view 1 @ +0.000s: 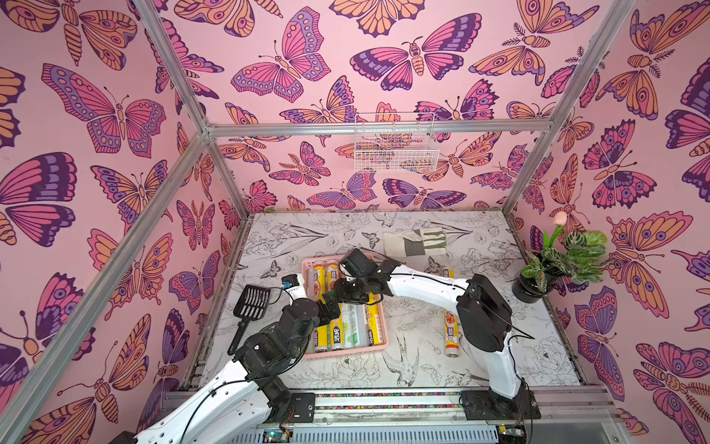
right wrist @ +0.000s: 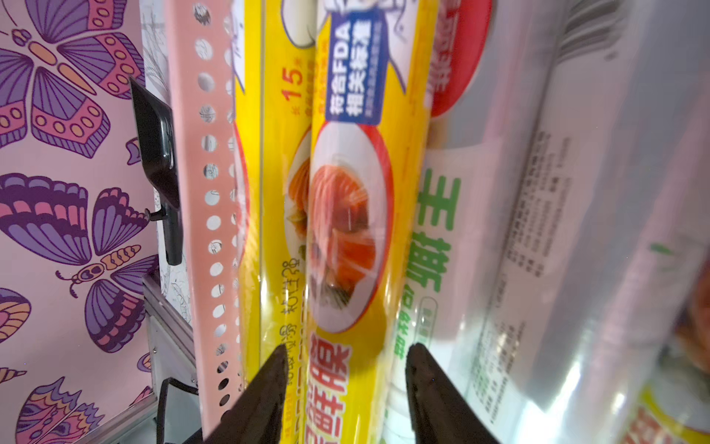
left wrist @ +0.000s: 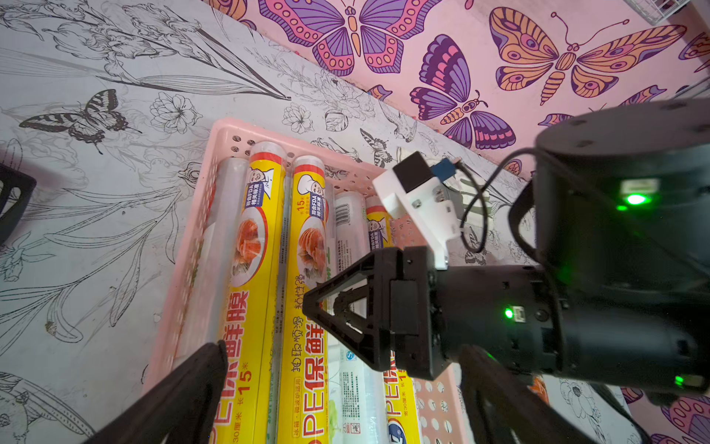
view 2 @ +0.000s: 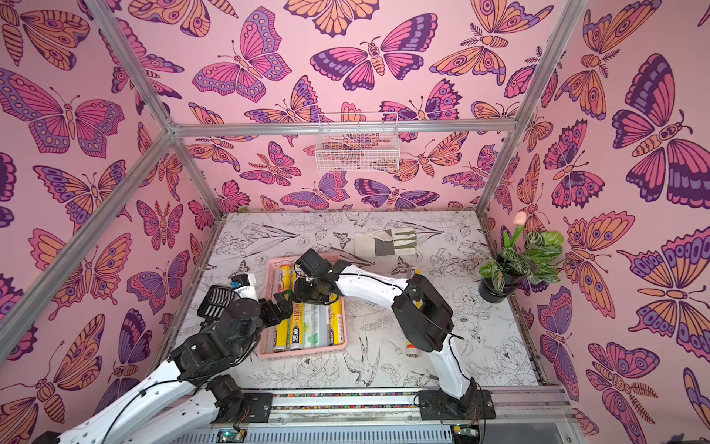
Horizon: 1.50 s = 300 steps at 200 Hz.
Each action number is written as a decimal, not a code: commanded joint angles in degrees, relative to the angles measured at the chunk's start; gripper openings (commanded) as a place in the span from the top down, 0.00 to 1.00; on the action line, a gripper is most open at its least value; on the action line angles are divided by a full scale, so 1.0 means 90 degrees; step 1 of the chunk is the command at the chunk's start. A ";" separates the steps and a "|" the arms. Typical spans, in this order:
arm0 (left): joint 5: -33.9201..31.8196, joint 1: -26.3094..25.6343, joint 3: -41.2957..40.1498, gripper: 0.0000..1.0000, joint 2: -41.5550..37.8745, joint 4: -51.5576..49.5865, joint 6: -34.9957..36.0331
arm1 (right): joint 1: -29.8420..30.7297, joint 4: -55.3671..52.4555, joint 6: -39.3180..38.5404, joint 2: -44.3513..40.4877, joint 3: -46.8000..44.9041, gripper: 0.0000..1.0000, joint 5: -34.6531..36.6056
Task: Put the plastic wrap into the basket
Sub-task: Place the plastic wrap in the basket, then pick up the plastic wrap from the center of the board.
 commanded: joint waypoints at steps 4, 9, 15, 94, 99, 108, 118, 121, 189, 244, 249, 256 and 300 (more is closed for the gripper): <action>0.0146 0.0044 0.0217 0.00 0.0209 0.0072 0.0105 | -0.0028 -0.0145 -0.0393 -0.0740 -0.0238 0.46 0.0709; 0.0180 0.0049 0.0238 0.00 0.0253 0.0110 0.0110 | -0.0038 -0.0143 -0.0433 -0.0843 -0.0308 0.46 0.0800; 0.0230 0.0044 0.0263 0.00 0.0326 0.0164 0.0134 | -0.0061 -0.0152 -0.0495 -0.0969 -0.0399 0.46 0.0929; 0.1611 0.0042 0.0814 0.00 0.1880 0.1207 0.0621 | -0.1029 0.0112 -0.0859 -0.3281 -0.2456 0.45 0.2152; 0.1734 0.0044 0.0883 0.00 0.2040 0.1277 0.0644 | -0.1088 0.0082 -0.0869 -0.3353 -0.2548 0.45 0.2163; 0.1951 0.0044 0.1037 0.00 0.2320 0.1361 0.0664 | -0.1241 0.0024 -0.0877 -0.3547 -0.2743 0.45 0.2196; 0.2204 0.0044 0.1216 0.00 0.2647 0.1439 0.0692 | -0.1418 -0.0043 -0.0882 -0.3758 -0.3000 0.45 0.2216; 0.2286 0.0044 0.1275 0.00 0.2739 0.1457 0.0688 | -0.1478 -0.0060 -0.0881 -0.3821 -0.3075 0.45 0.2225; 0.3789 -0.0143 0.2760 0.00 0.5141 0.1689 0.0886 | -0.2892 -0.0659 -0.0946 -0.5321 -0.4705 0.44 0.2441; 0.4540 -0.0596 0.3990 0.00 0.6609 0.1686 0.0951 | -0.4075 -0.1347 -0.1511 -0.5592 -0.5177 0.43 0.2184; 0.4595 -0.0641 0.4077 0.00 0.6715 0.1682 0.0950 | -0.4170 -0.1353 -0.1578 -0.5571 -0.5212 0.43 0.2113; 0.4684 -0.0673 0.4190 0.00 0.6857 0.1679 0.0932 | -0.4287 -0.1342 -0.1670 -0.5524 -0.5255 0.43 0.1991; 0.5037 -0.0902 0.4705 0.00 0.7549 0.1677 0.0843 | -0.4499 -0.1396 -0.2159 -0.4883 -0.5076 0.44 0.1494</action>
